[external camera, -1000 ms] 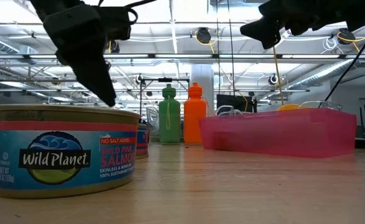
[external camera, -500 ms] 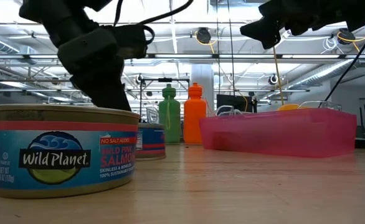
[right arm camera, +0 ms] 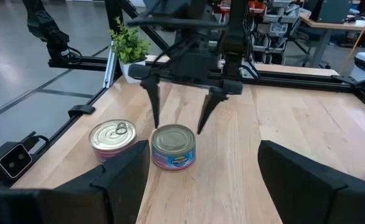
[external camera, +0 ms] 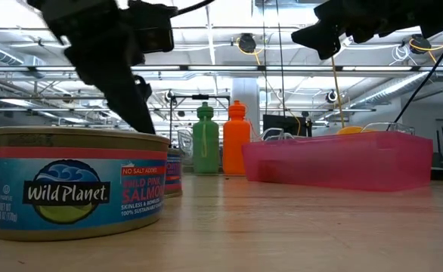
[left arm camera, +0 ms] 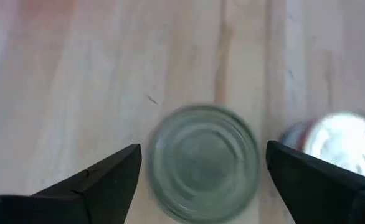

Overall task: Pick & Place Food Item
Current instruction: Put the top blue and pink tuna can into the pink bin

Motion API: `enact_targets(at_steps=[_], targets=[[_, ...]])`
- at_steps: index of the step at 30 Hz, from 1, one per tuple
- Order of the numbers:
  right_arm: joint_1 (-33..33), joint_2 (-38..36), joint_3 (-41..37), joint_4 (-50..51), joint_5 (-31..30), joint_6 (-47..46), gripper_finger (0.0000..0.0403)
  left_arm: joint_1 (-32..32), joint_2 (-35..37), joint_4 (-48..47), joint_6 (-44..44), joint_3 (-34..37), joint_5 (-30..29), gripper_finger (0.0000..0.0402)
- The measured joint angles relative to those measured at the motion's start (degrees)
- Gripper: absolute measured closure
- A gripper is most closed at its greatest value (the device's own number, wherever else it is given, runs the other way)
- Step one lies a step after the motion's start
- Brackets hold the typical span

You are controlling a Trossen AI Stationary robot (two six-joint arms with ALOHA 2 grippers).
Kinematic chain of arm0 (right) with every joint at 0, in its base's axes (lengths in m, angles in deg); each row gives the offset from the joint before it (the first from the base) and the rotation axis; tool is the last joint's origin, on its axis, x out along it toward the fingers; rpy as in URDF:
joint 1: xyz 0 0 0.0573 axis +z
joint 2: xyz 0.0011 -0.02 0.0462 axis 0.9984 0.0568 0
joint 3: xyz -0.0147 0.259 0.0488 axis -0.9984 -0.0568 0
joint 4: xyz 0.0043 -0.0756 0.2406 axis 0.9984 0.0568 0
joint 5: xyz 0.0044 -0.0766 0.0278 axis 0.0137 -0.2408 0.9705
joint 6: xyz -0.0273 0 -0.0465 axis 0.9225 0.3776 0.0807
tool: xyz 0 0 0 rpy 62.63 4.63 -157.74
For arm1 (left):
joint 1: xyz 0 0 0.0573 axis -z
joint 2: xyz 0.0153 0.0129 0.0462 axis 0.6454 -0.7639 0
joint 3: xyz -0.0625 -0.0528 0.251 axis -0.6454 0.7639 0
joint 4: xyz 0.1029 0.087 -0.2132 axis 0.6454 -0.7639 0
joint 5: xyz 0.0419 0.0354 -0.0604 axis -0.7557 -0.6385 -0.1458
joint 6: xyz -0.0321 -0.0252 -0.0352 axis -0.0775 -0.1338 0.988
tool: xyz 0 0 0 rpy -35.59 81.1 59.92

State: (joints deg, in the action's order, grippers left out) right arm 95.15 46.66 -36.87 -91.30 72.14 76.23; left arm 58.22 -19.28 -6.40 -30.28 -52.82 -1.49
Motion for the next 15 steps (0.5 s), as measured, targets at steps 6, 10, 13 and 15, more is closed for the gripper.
enact_targets(at_steps=[6,10,13,15], targets=[[0.0,0.0,0.0,0.0,0.0,0.0,0.0124,2.3,-1.9,-0.1,-3.5,0.0,-0.7,0.0044],[0.0,0.0,0.0,0.0,0.0,0.0,0.0124,3.3,-3.7,0.2,-5.0,0.0,-3.0,0.0047],[0.0,0.0,0.0,0.0,0.0,0.1,0.0124,3.5,-4.3,0.4,-5.3,-0.1,-3.5,0.005],[0.0,0.0,0.0,0.0,0.0,0.1,0.0124,3.5,-4.3,0.4,-5.3,-0.1,-4.2,0.005]])
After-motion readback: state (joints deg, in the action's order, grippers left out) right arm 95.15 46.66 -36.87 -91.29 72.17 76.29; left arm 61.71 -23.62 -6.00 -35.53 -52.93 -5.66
